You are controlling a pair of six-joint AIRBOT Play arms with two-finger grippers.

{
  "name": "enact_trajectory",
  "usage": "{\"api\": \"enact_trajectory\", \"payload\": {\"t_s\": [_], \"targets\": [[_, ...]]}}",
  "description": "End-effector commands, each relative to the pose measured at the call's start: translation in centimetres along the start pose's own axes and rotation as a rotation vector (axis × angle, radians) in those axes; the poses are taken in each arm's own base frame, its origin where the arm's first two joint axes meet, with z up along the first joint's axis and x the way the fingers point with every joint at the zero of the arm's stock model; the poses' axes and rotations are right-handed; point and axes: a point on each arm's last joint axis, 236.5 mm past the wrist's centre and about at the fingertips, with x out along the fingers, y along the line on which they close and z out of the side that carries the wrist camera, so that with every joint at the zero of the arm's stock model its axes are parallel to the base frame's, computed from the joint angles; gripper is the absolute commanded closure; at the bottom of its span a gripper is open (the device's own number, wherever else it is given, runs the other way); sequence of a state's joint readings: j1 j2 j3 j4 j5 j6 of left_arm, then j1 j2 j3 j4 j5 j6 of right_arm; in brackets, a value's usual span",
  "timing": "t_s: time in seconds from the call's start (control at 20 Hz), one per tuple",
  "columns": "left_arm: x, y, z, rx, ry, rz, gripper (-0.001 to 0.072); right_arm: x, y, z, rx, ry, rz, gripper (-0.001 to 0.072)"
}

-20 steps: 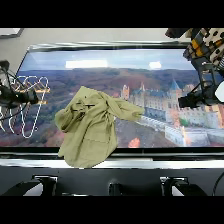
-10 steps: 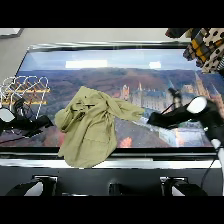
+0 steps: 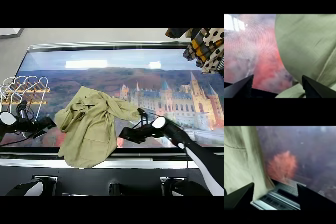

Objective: Fold the clothes and pants, and hang the long-sleeved shirts on hangers.

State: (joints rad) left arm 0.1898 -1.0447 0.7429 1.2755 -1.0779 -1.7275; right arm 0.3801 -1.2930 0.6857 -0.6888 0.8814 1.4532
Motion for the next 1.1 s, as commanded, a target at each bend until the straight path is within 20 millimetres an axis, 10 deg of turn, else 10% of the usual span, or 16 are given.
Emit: {"api": "enact_trajectory", "payload": {"t_s": [0.0,0.1,0.25,0.3,0.6,1.05], "targets": [[0.0,1.0,-0.4,0.020,0.018,0.038,-0.0013,3.1,2.2,-0.9,0.029,0.019,0.082,0.0099],[0.0,1.3,-1.5,0.019,0.064,0.049,-0.0013,3.8,2.6,-1.3,0.034,0.032,0.093,0.0137],[1.1,2.1,-3.7,0.064,0.131,0.060,-0.0013,4.0,2.5,-1.3,0.038,0.030,0.090,0.0646],[1.7,2.3,-4.8,0.079,0.158,0.051,-0.0013,3.9,2.6,-1.3,0.033,0.036,0.092,0.0674],[5.3,-1.8,-9.3,0.074,0.223,-0.215,-0.0013,0.3,2.9,-0.3,0.084,0.000,0.095,0.0675],[7.2,-4.2,-10.4,0.060,0.238,-0.289,-0.0013,-1.6,3.8,-0.2,0.096,-0.009,0.128,0.0674]]}}
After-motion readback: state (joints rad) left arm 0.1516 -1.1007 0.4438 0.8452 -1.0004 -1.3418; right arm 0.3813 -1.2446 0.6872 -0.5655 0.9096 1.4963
